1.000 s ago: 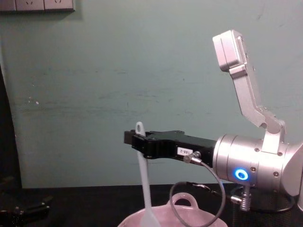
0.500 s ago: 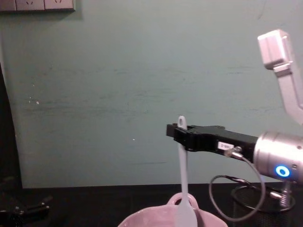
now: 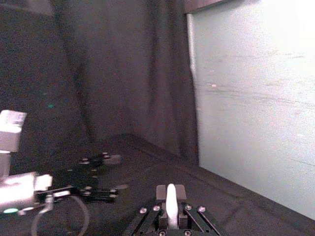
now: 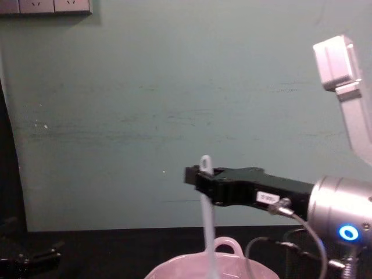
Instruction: Use the one hand to pick up the spoon and stir the clear water in the bowl.
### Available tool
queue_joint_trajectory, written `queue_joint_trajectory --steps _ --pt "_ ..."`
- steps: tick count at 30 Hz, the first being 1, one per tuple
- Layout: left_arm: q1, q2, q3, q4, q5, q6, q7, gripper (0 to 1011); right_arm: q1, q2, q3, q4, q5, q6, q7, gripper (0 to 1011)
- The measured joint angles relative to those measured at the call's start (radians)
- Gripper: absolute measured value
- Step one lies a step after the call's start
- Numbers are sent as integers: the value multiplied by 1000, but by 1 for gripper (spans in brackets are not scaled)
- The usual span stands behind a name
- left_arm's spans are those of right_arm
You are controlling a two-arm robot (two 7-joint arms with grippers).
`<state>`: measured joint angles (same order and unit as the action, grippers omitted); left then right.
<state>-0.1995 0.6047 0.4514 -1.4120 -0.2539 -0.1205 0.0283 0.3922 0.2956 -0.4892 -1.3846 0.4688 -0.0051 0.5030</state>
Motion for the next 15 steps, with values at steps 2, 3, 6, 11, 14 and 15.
queue_joint_trajectory --steps 2,3,6,11,14,15 --pt "0 0 0 0 0 0 0 1011 0 -7 -11 -2 -1 1 5 111" --pt "0 0 0 0 0 0 0 1011 4 -17 -22 -2 -1 1 12 111" --pt "0 0 0 0 0 0 0 1011 22 -39 -43 18 -3 -1 23 111" --pt "0 0 0 0 0 0 0 1011 59 -73 -62 72 -9 -13 30 111" --pt "0 0 0 0 0 0 0 1011 88 -94 -64 122 -11 -27 31 111" --pt "0 0 0 0 0 0 0 1011 99 -102 -63 142 -12 -34 31 111"
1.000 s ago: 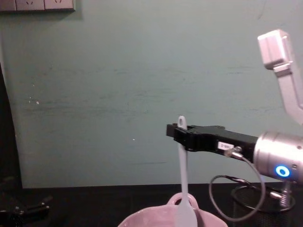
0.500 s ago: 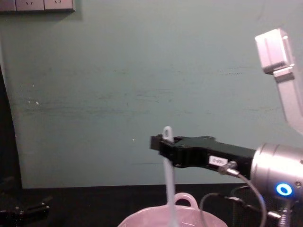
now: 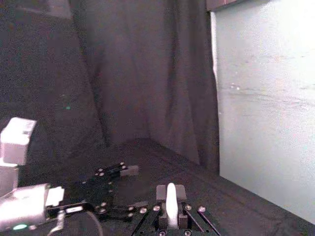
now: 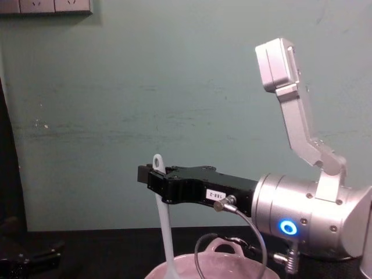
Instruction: Use the one hand to pick up the spoon and stir the clear water in the bowl.
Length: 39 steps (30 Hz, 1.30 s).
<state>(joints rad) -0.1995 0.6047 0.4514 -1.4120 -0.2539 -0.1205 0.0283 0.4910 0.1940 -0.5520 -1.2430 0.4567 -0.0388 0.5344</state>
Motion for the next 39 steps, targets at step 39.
queue_joint_trajectory --steps 39 --pt "0 0 0 0 0 0 0 1011 -143 65 104 -149 9 -1 -71 111"
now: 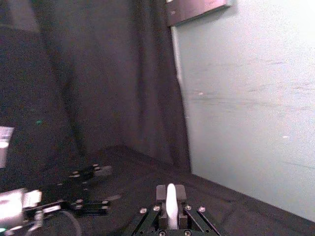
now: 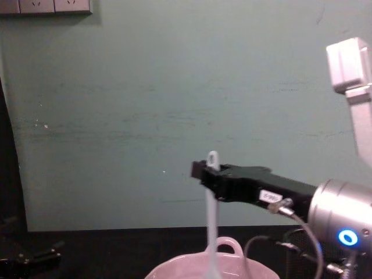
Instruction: Use the one hand to pick up the spoon and stir the clear water in the bowl.
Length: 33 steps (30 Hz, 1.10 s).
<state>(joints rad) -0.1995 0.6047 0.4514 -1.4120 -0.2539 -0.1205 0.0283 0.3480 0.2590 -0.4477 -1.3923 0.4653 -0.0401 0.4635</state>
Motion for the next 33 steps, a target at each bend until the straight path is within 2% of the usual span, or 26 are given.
queue_joint_trajectory --steps 6,9,17,23,26,33 --pt "0 0 0 0 0 0 0 1011 20 -30 -38 21 -2 3 19 111" --pt "0 0 0 0 0 0 0 1011 50 -56 -57 59 -6 -6 30 111" --pt "0 0 0 0 0 0 0 1011 116 -101 -68 163 -12 -32 39 111" --pt "0 0 0 0 0 0 0 1011 151 -113 -55 227 -16 -47 36 111" --pt "0 0 0 0 0 0 0 1011 159 -107 -33 245 -17 -54 25 111" --pt "0 0 0 0 0 0 0 1011 131 -67 15 204 -16 -52 -3 111"
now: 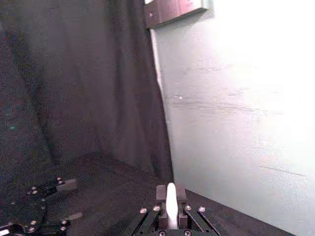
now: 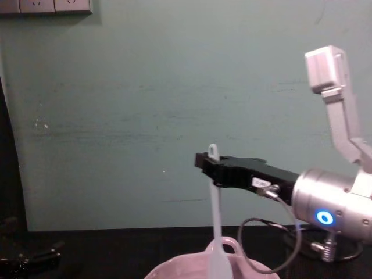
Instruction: Use the one hand to pick up the spoon and stir the clear water in the bowl.
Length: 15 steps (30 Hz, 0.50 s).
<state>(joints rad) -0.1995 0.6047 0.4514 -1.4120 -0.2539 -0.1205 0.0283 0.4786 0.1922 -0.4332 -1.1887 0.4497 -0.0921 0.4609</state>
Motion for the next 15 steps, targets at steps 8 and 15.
queue_joint_trajectory --steps 8,15 --pt "0 0 0 0 0 0 0 1011 -64 45 25 -92 0 22 -18 111" --pt "0 0 0 0 0 0 0 1011 -117 64 12 -180 -8 40 -21 111"
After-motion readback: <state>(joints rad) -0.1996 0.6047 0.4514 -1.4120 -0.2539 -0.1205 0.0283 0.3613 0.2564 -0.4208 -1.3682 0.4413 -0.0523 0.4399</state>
